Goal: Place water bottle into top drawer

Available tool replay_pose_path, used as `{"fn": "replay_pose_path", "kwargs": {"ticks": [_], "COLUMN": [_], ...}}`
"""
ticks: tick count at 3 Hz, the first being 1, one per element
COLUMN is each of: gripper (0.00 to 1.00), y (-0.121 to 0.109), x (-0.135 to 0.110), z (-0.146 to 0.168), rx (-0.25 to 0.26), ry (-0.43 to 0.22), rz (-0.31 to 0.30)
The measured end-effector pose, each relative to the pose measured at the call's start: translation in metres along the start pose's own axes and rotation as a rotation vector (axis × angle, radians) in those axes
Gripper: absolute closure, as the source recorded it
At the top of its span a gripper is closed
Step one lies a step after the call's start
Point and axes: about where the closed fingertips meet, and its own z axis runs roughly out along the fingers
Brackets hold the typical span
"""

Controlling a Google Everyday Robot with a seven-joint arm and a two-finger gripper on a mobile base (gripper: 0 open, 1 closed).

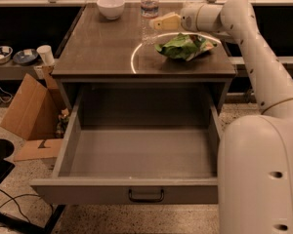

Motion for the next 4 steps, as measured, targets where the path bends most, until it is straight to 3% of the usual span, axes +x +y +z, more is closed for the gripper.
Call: {"fn": "replay_pose_path", "kwargs": {"ticks": [2,3,4], "gripper": [0.0,0.17,0.4], "y": [-0.001,0.004,0.014], "x": [-0.017,-0.025,-0.03], "z": [0.022,0.028,0.035], "rx": [-0.037,-0.058,-0.086], "ry": [-0.052,-0.07,-0.078], "rz": [-0.043,-0.051,-0.048]}}
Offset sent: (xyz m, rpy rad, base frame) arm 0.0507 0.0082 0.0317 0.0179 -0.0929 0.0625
